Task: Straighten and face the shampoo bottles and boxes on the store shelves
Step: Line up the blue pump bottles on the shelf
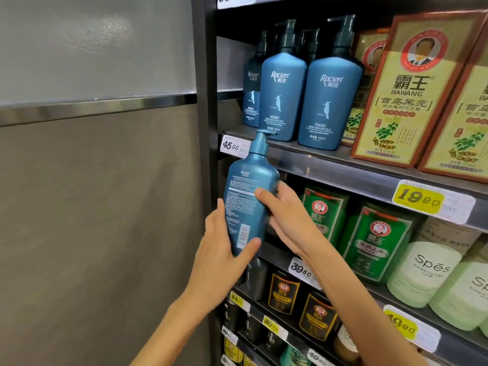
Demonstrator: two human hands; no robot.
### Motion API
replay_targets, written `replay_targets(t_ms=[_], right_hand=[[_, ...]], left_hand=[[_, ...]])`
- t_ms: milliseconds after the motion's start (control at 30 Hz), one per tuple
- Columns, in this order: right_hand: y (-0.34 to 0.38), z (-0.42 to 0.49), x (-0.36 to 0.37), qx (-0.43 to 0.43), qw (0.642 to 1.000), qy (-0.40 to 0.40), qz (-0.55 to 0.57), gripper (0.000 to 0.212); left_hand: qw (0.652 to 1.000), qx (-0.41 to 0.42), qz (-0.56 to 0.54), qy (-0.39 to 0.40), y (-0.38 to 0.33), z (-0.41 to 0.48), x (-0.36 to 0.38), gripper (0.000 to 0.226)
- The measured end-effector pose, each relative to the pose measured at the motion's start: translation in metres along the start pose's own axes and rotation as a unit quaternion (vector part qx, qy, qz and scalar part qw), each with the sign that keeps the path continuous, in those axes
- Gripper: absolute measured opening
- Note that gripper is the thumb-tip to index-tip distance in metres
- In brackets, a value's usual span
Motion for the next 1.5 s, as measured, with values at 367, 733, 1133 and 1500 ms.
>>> replay_targets(t_ms=[367, 733, 1133, 1500], right_hand=[[-0.015, -0.003, 0.01, 0.123, 0.987, 0.104, -0.021, 0.051], [-0.036, -0.014, 0.012, 0.088, 0.991, 0.103, 0.002, 0.034], [-0.06, -0.027, -0.004, 0.031, 0.981, 0.083, -0.172, 0.042], [-0.053, -0.037, -0.011, -0.017, 0.968, 0.121, -0.218, 0.045]], left_hand=[[0.922, -0.063, -0.368, 0.1, 0.023, -0.004, -0.008, 0.043], [0.894, -0.126, -0.416, 0.111, 0.037, -0.003, -0.01, 0.046], [0.968, -0.045, -0.242, 0.047, 0.058, 0.003, -0.014, 0.054], [0.975, 0.007, -0.214, 0.064, 0.041, -0.01, -0.025, 0.056]])
Point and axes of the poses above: each hand's wrist, its own z-axis towards the middle knuckle, its own x-axis out of the palm, y = z × x, the point moved 5 cm from there along z, towards the middle knuckle, and after that the axes turned 8 degrees about z, right-handed, at the moved point
